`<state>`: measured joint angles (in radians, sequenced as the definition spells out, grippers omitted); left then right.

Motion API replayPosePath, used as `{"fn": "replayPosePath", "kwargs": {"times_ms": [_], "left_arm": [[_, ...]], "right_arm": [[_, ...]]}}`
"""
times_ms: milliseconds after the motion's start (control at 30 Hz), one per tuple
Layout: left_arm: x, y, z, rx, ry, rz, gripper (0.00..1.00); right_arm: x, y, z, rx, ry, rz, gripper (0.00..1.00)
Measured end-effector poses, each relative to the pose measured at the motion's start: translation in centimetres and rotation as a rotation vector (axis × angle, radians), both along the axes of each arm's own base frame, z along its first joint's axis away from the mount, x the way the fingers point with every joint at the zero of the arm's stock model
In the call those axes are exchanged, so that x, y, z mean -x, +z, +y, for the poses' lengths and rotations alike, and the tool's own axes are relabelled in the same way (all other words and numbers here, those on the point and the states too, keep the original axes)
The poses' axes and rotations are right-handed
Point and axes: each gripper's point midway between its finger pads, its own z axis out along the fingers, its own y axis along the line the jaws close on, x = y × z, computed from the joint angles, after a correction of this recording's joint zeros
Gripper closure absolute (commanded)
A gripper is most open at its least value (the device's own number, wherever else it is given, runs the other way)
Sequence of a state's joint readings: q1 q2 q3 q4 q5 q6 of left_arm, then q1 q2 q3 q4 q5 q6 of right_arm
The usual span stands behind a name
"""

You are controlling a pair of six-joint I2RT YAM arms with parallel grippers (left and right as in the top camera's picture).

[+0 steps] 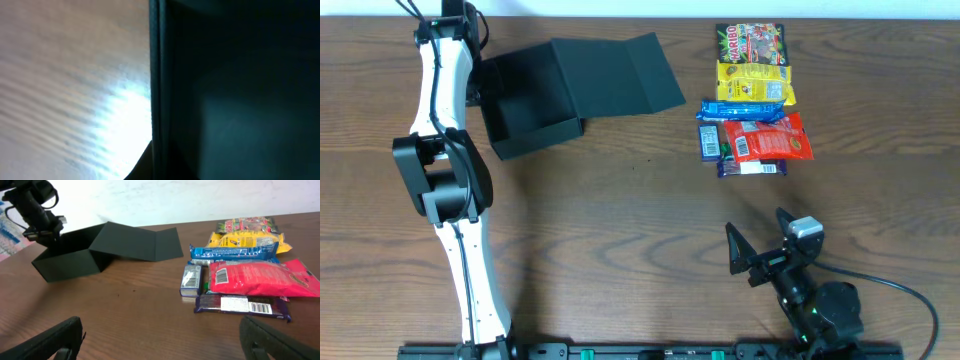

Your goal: Pack container

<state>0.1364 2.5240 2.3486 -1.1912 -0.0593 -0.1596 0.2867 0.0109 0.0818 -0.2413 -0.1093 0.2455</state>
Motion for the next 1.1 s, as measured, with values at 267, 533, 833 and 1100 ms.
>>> {"fn": "replayPosePath", "kwargs": {"times_ms": [267,533,833,1100], "left_arm": [[4.2,0.0,-0.6,0.013,0.066,0.167,0.94],[5.2,1.4,-0.8,0.008,0.061,0.180,0.94],[8.3,5.2,-1.6,0.015,0.068,0.024,0.94],[13.8,2.2,-4.5,0.114,0.183,0.103,0.94]], "right_arm": [[0.0,0.0,0.0,0.000,0.000,0.000,0.01],[0.0,0.0,0.0,0.000,0.000,0.000,0.01],[0.0,0.0,0.0,0.000,0.000,0.000,0.01],[0.0,0.0,0.0,0.000,0.000,0.000,0.01]]}}
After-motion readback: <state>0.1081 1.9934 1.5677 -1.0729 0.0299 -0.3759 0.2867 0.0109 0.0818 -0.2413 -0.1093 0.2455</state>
